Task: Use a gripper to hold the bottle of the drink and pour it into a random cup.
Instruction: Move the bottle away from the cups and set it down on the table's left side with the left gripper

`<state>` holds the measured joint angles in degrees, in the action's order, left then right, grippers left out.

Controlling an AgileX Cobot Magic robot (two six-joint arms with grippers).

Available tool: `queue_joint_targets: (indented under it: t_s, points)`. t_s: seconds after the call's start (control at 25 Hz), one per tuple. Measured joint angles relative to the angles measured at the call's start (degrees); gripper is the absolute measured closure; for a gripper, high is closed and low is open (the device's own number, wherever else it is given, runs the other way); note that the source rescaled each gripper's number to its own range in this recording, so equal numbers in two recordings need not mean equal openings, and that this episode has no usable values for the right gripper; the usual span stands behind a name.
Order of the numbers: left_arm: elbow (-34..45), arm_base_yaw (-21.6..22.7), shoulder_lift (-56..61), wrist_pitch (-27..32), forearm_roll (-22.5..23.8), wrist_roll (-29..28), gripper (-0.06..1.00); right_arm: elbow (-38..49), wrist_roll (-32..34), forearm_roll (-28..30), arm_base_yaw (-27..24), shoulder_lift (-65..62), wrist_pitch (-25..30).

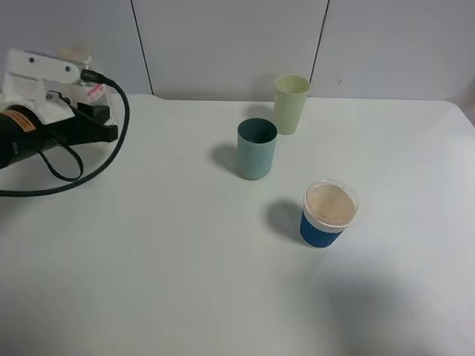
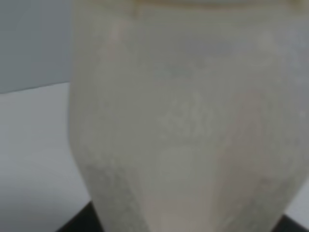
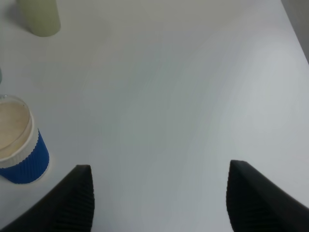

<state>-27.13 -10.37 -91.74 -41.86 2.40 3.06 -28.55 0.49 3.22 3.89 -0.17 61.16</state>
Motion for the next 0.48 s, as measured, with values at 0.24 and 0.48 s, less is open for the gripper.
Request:
queue_joint_targets:
  t_s: [0.24, 0.48]
  points:
    - [0.7, 0.1, -7.2, -9.6, 7.4, -2.3, 0.94, 0.0, 0.0, 0.0, 0.0, 0.0, 0.0]
    - [2.4, 2.9, -13.0, -18.0, 9.0, -4.3, 0.94, 0.0, 0.0, 0.0, 0.0, 0.0, 0.0]
